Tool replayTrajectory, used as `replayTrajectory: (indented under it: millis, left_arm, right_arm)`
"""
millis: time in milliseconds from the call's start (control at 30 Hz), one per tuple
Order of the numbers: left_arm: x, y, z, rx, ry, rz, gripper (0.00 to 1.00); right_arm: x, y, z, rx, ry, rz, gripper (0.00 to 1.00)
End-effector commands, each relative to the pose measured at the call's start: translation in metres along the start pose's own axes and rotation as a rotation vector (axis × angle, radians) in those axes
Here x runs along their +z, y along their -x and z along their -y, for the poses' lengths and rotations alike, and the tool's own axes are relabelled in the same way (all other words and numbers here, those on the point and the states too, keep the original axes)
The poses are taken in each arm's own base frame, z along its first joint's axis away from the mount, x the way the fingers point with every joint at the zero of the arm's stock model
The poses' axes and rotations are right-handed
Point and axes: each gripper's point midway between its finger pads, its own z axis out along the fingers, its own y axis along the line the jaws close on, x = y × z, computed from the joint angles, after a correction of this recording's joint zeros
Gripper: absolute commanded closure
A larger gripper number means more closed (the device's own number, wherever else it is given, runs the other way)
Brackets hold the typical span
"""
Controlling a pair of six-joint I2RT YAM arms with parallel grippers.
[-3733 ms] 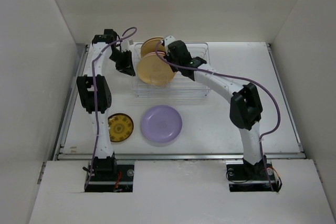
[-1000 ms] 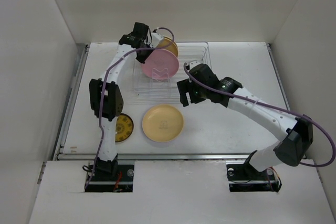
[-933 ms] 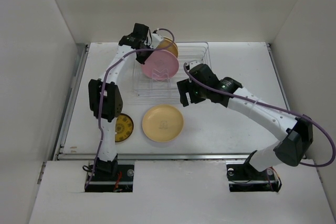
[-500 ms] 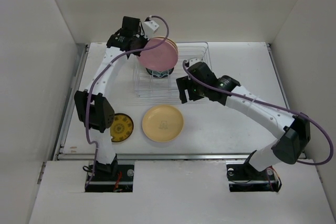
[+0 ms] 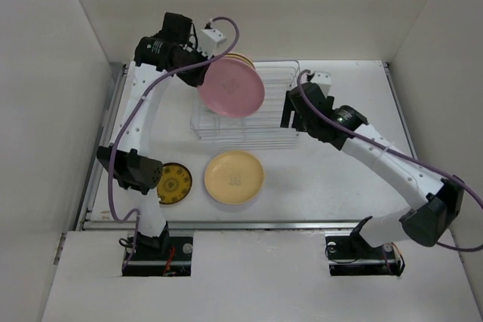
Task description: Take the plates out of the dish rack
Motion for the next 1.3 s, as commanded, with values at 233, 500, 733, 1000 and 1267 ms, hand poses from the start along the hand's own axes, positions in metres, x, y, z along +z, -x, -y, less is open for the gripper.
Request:
replayTrajectory:
  millis: [233, 500, 733, 1000, 1267]
  left_arm:
    - [-0.031, -0.199, 0.142, 0.103, -0.618, -0.832, 1.0]
    - [-0.008, -0.228, 0.162, 0.094, -0.699, -1.015, 1.0]
    - [-0.008, -0.237, 0.167, 0.141, -0.718, -1.054, 0.5]
    - [-0.022, -0.185, 0.138, 0.024, -0.571, -0.802, 0.4]
    - [-0.035, -0.155, 0.097, -0.182, -0.372, -0.581, 0.4]
  right_arm:
    - [-0.014, 0.025, 0.013, 0.119, -0.018, 0.091, 0.14]
    - [-0.014, 0.012, 0.015, 0.111, 0.001, 0.065, 0.14]
    - [-0.013, 0.006, 0.021, 0.098, -0.01, 0.065, 0.13]
    - [-0.012, 0.045, -0.024, -0.026, 0.17, 0.145, 0.12]
    - [0.007, 0.127, -0.116, -0.232, 0.404, 0.311, 0.11]
